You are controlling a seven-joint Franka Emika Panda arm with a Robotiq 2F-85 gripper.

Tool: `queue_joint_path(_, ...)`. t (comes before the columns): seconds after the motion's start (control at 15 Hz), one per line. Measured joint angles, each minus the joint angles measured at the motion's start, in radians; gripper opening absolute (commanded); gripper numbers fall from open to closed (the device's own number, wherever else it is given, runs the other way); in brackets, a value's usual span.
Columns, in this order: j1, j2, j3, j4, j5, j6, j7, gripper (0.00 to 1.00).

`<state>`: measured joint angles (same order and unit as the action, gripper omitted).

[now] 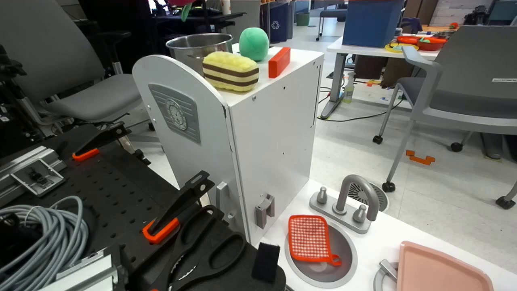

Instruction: Pick up the pink plush toy from the counter and put it on the pot

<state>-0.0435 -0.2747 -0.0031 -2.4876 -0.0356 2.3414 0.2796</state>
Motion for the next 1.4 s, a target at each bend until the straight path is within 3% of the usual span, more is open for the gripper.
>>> queue_joint_path(0.27,0.001,0.019,0.022,-0.008,0.000,0.016,0.001,0.01)
queue_joint_path(0.33,0.001,0.024,0.026,-0.009,0.000,0.024,0.002,0.27)
queue_joint_path(1.0,0.000,0.044,0.046,-0.012,-0.035,0.076,0.028,0.98)
queue_joint_path(1.4,-0.014,0.044,0.045,-0.064,-0.142,0.075,0.025,1.00)
